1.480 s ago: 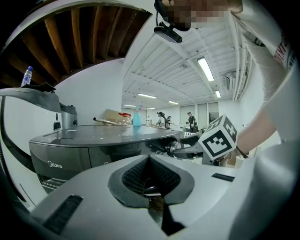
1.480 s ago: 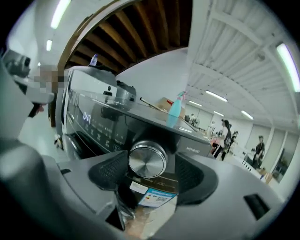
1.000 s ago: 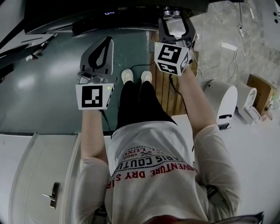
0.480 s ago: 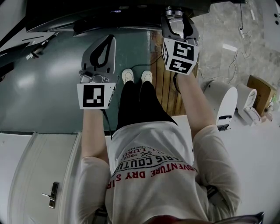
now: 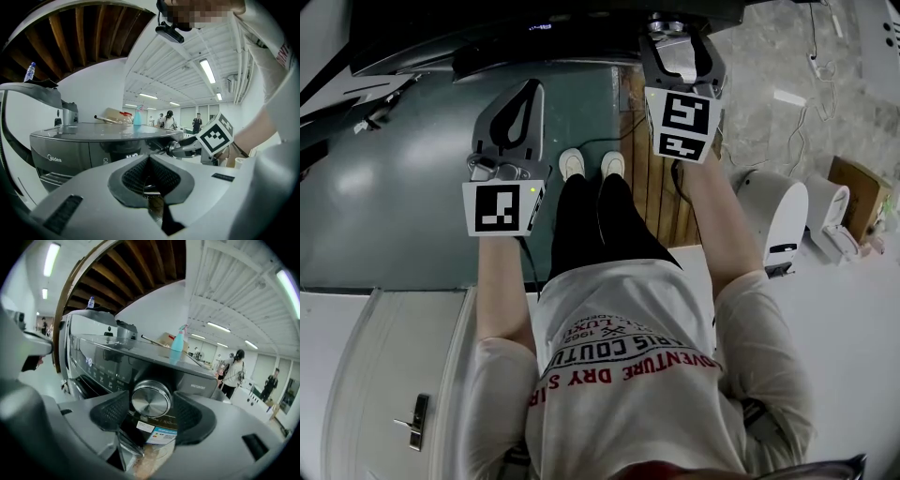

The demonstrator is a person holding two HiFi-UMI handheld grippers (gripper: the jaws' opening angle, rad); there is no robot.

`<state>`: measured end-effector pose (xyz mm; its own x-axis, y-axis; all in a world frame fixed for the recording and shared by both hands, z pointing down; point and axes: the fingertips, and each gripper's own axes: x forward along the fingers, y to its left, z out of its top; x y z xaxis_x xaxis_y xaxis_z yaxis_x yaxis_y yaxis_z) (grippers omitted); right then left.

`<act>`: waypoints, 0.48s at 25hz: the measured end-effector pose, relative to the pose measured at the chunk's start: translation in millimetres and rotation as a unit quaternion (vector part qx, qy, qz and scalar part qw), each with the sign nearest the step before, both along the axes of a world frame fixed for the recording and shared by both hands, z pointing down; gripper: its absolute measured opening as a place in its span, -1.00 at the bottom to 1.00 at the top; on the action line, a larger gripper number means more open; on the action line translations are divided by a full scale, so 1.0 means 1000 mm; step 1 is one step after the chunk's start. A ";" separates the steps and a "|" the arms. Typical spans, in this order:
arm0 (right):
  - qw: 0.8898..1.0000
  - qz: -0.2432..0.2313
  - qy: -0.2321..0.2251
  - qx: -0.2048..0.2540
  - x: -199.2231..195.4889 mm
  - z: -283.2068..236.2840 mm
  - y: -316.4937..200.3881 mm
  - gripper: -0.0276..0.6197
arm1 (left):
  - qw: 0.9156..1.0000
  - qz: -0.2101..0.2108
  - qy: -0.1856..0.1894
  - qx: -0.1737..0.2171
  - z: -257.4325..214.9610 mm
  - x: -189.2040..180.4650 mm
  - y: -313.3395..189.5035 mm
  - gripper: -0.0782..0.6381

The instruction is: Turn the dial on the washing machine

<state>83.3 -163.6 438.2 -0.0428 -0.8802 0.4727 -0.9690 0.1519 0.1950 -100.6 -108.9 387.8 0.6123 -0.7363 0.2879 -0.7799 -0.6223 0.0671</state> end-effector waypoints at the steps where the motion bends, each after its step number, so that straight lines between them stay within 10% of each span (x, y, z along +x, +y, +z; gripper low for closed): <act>1: 1.000 -0.008 0.021 0.004 -0.003 -0.001 0.001 -0.02 | 1.000 0.000 0.001 0.000 0.000 0.000 0.000 -0.73; 8: 0.980 -0.022 0.198 0.027 -0.004 0.006 0.005 -0.03 | 1.000 0.015 0.007 -0.001 0.002 0.006 0.000 -0.73; 12: 0.977 -0.019 0.212 0.016 -0.003 0.012 0.006 -0.04 | 1.000 0.016 0.008 0.000 0.004 0.003 0.001 -0.73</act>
<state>80.3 -157.6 450.0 0.1188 -0.8963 0.4273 -0.7939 0.1727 0.5830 -97.6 -107.7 391.4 0.6393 -0.7166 0.2789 -0.7590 -0.6463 0.0791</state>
